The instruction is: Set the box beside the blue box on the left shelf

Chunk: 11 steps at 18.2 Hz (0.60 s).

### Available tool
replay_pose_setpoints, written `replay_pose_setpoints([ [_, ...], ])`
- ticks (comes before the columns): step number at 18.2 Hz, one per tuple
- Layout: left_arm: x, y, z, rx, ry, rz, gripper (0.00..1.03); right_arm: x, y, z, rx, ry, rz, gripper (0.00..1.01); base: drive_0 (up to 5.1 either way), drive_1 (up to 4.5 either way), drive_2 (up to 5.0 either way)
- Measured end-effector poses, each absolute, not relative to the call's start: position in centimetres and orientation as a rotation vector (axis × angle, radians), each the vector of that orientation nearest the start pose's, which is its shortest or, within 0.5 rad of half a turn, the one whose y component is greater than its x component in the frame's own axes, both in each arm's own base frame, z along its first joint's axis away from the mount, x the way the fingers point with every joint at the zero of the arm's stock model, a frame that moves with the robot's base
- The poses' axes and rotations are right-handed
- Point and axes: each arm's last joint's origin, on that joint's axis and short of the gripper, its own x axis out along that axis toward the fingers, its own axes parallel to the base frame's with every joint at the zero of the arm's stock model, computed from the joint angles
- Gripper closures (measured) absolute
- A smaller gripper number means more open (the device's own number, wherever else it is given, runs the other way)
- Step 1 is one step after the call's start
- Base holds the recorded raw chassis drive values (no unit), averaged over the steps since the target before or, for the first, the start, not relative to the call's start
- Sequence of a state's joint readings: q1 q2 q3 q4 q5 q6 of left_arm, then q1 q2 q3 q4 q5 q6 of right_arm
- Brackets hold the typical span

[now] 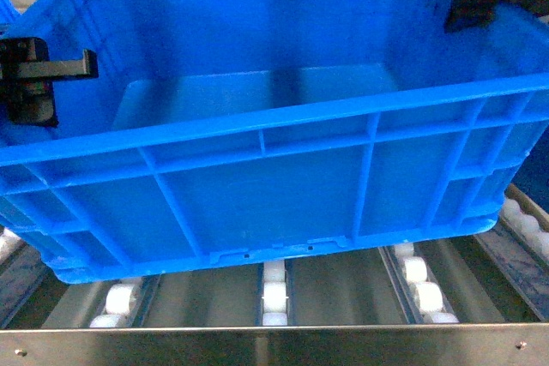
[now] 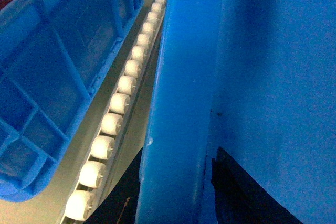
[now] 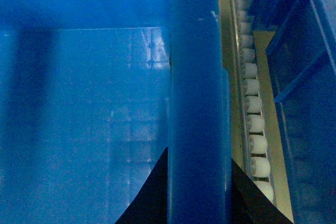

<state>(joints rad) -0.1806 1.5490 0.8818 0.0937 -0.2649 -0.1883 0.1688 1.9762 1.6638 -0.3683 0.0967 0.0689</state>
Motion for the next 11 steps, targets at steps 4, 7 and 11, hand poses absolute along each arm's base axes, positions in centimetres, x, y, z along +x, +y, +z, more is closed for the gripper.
replay_pose_setpoints([
  [4,32.8,-5.1,21.0,-0.063,0.553,0.153,0.72,46.4,7.7,26.6,-0.022,0.700,0.069,0.83,0.0,0.00,0.0],
  [7,34.0,-5.3,20.1,-0.037,0.602,0.143,0.72,47.3,7.3,24.3,0.008,0.795,0.053,0.83,0.0,0.00,0.0],
  [11,35.1,-5.8,19.3,0.012,0.665,0.122,0.72,47.2,6.3,21.2,0.067,0.890,0.030,0.83,0.0,0.00,0.0],
])
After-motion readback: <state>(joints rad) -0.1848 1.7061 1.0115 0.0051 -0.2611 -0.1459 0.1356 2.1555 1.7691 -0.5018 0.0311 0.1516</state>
